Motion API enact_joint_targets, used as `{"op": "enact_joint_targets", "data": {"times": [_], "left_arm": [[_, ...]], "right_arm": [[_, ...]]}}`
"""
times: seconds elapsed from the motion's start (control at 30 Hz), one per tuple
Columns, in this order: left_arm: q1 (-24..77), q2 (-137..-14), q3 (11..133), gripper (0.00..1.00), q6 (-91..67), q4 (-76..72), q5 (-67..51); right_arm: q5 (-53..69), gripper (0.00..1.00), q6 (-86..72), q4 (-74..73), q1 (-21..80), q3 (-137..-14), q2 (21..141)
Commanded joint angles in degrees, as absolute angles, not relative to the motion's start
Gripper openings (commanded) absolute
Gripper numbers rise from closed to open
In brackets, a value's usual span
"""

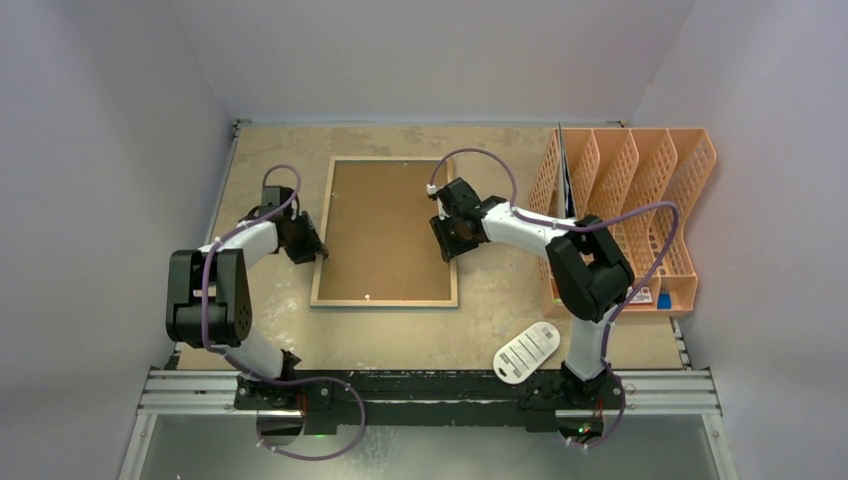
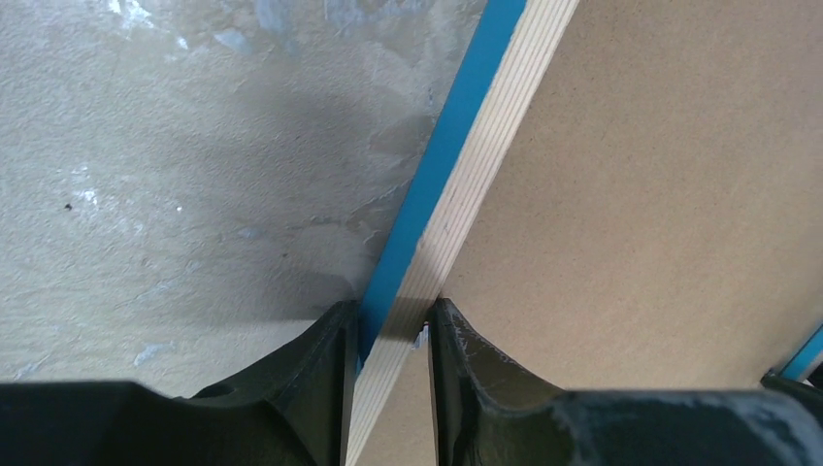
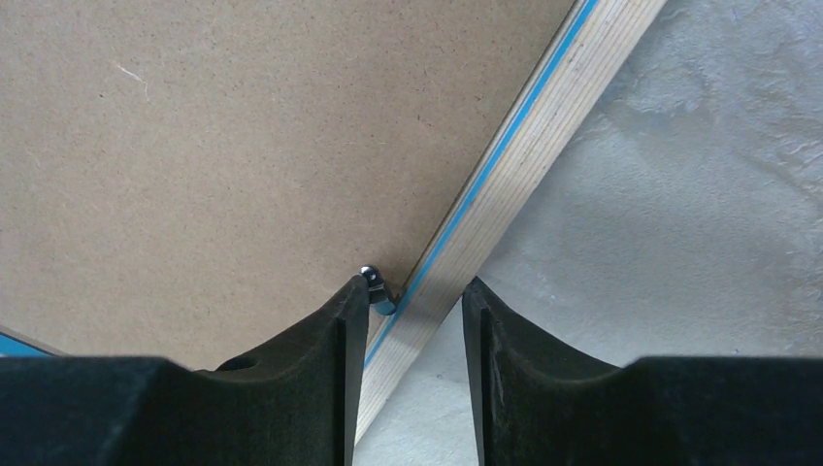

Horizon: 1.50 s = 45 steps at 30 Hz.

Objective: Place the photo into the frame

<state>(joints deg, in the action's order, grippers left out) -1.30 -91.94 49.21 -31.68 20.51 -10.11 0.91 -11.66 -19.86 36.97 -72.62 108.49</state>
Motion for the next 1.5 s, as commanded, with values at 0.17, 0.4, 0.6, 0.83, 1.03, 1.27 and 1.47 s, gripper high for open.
{"op": "enact_joint_targets", "data": {"times": [0.17, 0.4, 0.6, 0.83, 1.03, 1.27, 1.47], "left_arm": [[0.09, -94.02, 45.91, 0.29, -34.03, 14.08, -21.96], [0.09, -94.05, 46.02, 0.28, -33.81, 14.54, -20.96], [0.09, -94.78, 46.44, 0.28, -33.34, 14.93, -20.83], [0.09, -95.18, 46.73, 0.28, -33.25, 15.07, -21.16], [0.09, -95.75, 46.54, 0.28, -33.33, 14.62, -22.20], [0.09, -95.71, 46.34, 0.31, -33.24, 14.67, -21.91], [0.09, -95.97, 46.17, 0.33, -33.12, 14.72, -21.80]], "right_arm": [[9.70, 0.43, -8.74, -18.13, 39.74, -73.50, 108.09], [6.48, 0.33, -7.20, -19.09, 40.72, -74.52, 108.93], [3.47, 0.19, -6.97, -19.03, 41.63, -74.70, 108.89], [-0.63, 0.15, -6.44, -18.96, 43.61, -76.40, 108.11], [0.77, 0.26, -6.27, -20.35, 44.37, -78.58, 108.86], [2.73, 0.49, -6.63, -21.33, 44.50, -79.11, 110.22], [0.35, 0.42, -7.06, -21.51, 44.74, -79.41, 111.78]]}}
